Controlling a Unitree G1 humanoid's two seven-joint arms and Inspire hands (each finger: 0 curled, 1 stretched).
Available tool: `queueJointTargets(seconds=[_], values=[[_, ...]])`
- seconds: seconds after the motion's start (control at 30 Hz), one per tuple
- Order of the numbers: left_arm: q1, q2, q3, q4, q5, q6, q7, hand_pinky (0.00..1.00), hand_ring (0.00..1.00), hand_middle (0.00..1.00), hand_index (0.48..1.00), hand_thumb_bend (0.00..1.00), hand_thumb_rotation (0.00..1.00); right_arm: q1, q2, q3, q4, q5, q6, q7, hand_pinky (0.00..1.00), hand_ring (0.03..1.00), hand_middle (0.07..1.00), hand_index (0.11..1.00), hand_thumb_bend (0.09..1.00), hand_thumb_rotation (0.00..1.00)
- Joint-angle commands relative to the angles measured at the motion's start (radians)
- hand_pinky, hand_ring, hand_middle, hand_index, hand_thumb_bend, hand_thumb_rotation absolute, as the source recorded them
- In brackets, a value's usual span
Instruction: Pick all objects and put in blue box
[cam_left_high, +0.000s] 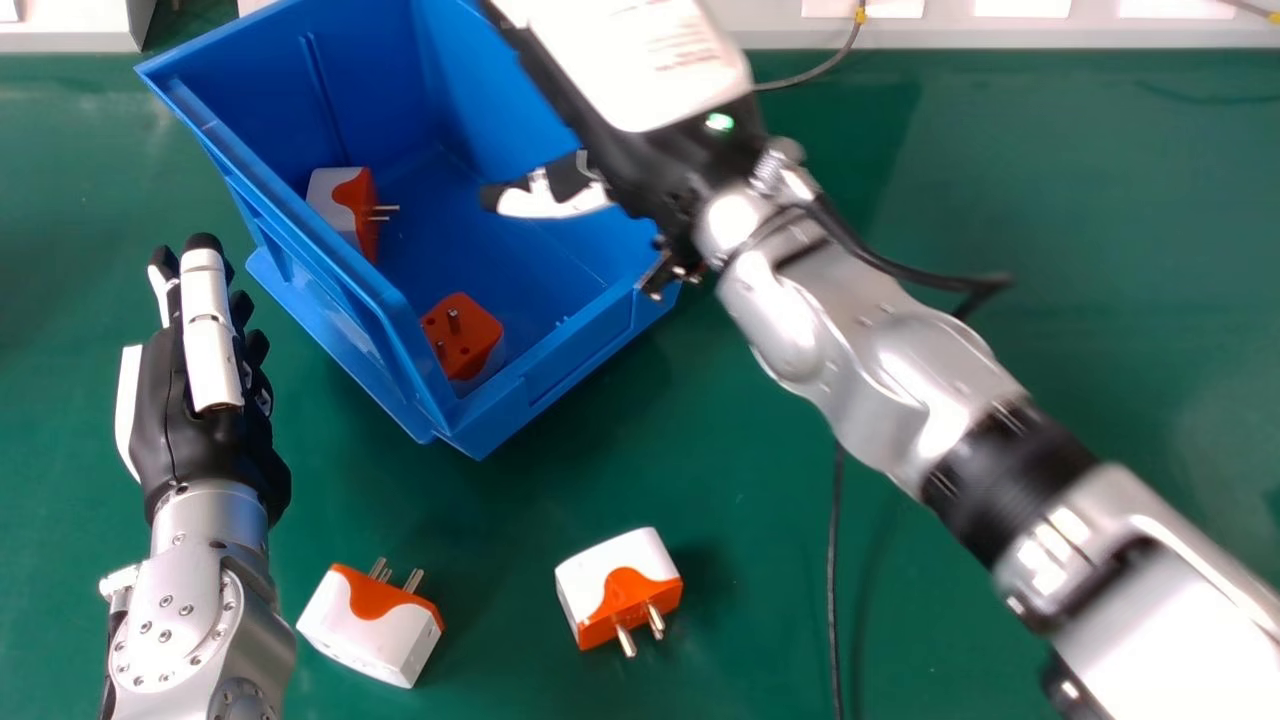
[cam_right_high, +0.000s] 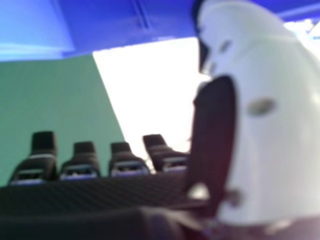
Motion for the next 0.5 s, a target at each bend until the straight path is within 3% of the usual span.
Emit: queueJointTargets(seconds=[0.0,0.23,0.3,0.37,0.47], values=[[-0.024,0.013,0.005,-0.003,-0.006,-0.027,-0.008,1.0,1.0,1.0,0.999,0.26,0.97,0.046,-0.019,-0.034,-0.127,0.008,0.015,0.022,0.92,0.995,0.999,0.966,0.387,0.24],[-0.004,0.009,0.022,-0.026,-0.008,-0.037,-0.006,1.0,1.0,1.0,1.0,0.27,0.96,0.398,-0.13,-0.111,-0.56,-0.01,0.037,0.077,0.91,0.999,1.0,0.968,0.372,0.25],[0.007,0.008,0.021,-0.034,-0.003,-0.042,-0.007,1.0,1.0,1.0,1.0,0.27,0.96,0.489,-0.151,-0.13,-0.659,-0.015,0.047,0.107,0.93,0.999,1.0,0.968,0.375,0.26],[0.027,0.009,0.014,-0.048,0.005,-0.047,-0.012,1.0,1.0,1.0,1.0,0.27,0.95,0.574,-0.172,-0.147,-0.736,-0.015,0.043,0.127,0.95,1.0,1.0,0.968,0.38,0.27],[0.073,0.021,0.005,-0.081,0.013,-0.044,-0.032,1.0,1.0,1.0,1.0,0.27,0.95,0.685,-0.205,-0.171,-0.815,0.0,0.015,0.144,0.96,1.0,1.0,0.963,0.389,0.28]])
